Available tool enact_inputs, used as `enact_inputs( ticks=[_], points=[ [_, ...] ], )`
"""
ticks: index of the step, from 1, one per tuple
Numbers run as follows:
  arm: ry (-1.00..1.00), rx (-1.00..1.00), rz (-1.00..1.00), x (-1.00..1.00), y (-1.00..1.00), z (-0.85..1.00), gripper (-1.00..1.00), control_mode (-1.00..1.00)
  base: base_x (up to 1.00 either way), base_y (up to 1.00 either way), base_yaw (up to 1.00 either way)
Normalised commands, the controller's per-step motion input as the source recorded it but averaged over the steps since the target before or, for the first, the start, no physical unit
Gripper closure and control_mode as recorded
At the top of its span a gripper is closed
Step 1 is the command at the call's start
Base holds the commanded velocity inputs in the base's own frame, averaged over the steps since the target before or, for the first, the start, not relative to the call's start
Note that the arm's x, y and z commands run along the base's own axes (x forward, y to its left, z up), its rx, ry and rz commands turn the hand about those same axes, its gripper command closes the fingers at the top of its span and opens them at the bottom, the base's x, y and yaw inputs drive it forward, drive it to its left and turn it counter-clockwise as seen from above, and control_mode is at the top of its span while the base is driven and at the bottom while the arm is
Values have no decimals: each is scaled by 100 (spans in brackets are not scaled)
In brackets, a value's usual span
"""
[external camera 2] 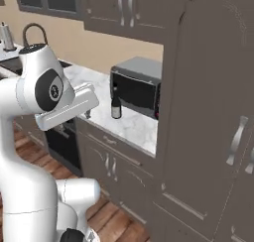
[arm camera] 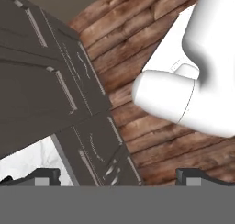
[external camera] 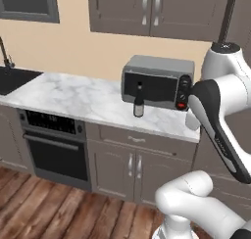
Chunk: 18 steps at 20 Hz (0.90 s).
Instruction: There is a wine glass and glass cup on the dining counter. Place the wine bottle next to the wine glass and the juice bottle next to the glass cup.
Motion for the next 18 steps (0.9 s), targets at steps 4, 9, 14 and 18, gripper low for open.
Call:
enact_inputs(
  ticks=[4, 9, 14, 18],
  points=[
    [0, 0, 0, 0, 0, 0, -100, 100, 95, 20, -53],
    [0, 0, 0, 0, 0, 0, -100, 100, 61, 51, -31],
    [0, 0, 0, 0, 0, 0, -100, 100, 13, 78, -24],
    [0, 0, 0, 0, 0, 0, -100, 100, 25, 59, -33]
  ],
)
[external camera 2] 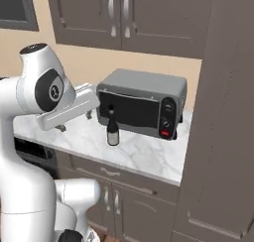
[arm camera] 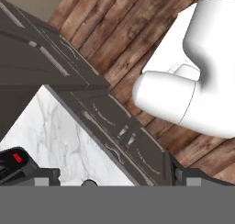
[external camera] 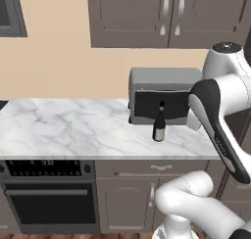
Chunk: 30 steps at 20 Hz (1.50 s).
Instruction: There is a wine glass and glass cup on the dining counter. Place the wine bottle next to the wine glass and the juice bottle next to the glass cup.
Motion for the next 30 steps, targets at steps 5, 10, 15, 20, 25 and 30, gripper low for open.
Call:
enact_inputs(
  ticks=[5, 10, 15, 20, 25, 30],
  points=[
    [0, 0, 0, 0, 0, 0, -100, 100, 28, 39, -45],
    [0, 0, 0, 0, 0, 0, -100, 100, 36, 41, -41],
    [0, 0, 0, 0, 0, 0, -100, 100, 52, 30, -25],
    [0, 0, 0, 0, 0, 0, -100, 100, 8, 8, -6],
    [-5, 0, 0, 0, 13, -18, -100, -100, 0, 12, 0],
    [-21, 3, 3, 0, 34, -63, -100, -100, 0, 0, 0]
  ],
)
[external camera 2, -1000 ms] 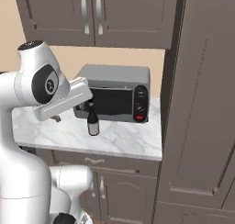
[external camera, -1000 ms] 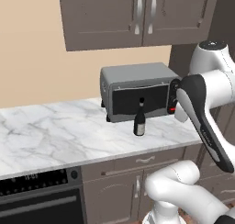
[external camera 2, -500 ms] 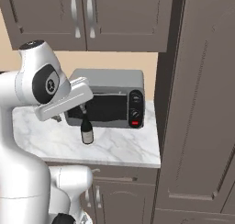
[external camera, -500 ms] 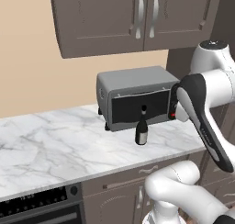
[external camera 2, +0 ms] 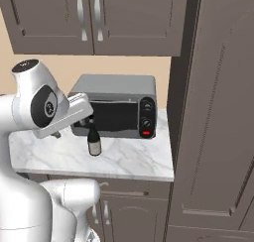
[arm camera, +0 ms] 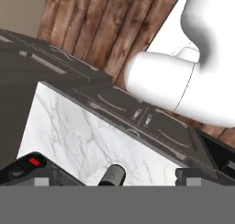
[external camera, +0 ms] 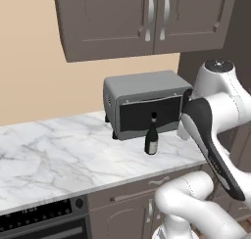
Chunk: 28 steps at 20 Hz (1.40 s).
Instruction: There is a wine glass and glass cup on the dining counter. Place the wine bottle next to the wine glass and the juice bottle next to the glass cup.
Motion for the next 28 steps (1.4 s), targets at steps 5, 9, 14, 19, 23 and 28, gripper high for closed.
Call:
enact_inputs(
  ticks=[5, 9, 14, 19, 23, 28],
  points=[
    [-21, 17, 10, 5, 9, -62, -100, -100, 0, 0, 0],
    [-3, 33, 15, 30, 0, -38, -100, -100, 0, 0, 0],
    [0, 23, 10, 24, 0, -23, -100, -100, 0, 0, 0],
    [0, 16, 13, 15, 0, -27, -100, -100, 0, 0, 0],
    [0, 12, 14, 23, 0, -28, -100, -100, 0, 0, 0],
    [0, 8, 24, 19, -8, -13, -100, -100, 0, 0, 0]
  ],
)
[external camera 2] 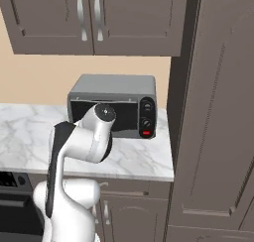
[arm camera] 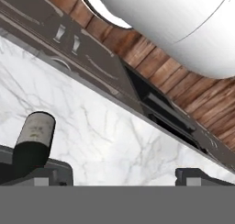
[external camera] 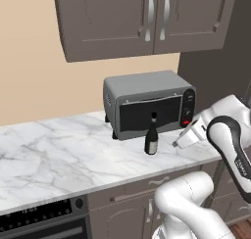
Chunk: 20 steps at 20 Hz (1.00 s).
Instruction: There is a wine glass and glass cup on the dining counter. Place the wine bottle next to the wine glass and the juice bottle next to the glass cup.
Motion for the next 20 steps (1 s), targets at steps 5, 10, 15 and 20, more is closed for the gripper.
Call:
enact_inputs(
  ticks=[5, 10, 15, 20],
  points=[
    [-3, 3, 33, 20, -27, -10, -100, -100, 0, 0, 0],
    [-9, 0, 32, 30, -33, -3, -100, -100, 0, 0, 0],
    [-17, 0, 25, 46, -19, -9, -100, -100, 0, 0, 0],
    [-27, 0, 22, 37, -1, -26, -100, -100, 0, 0, 0]
  ],
)
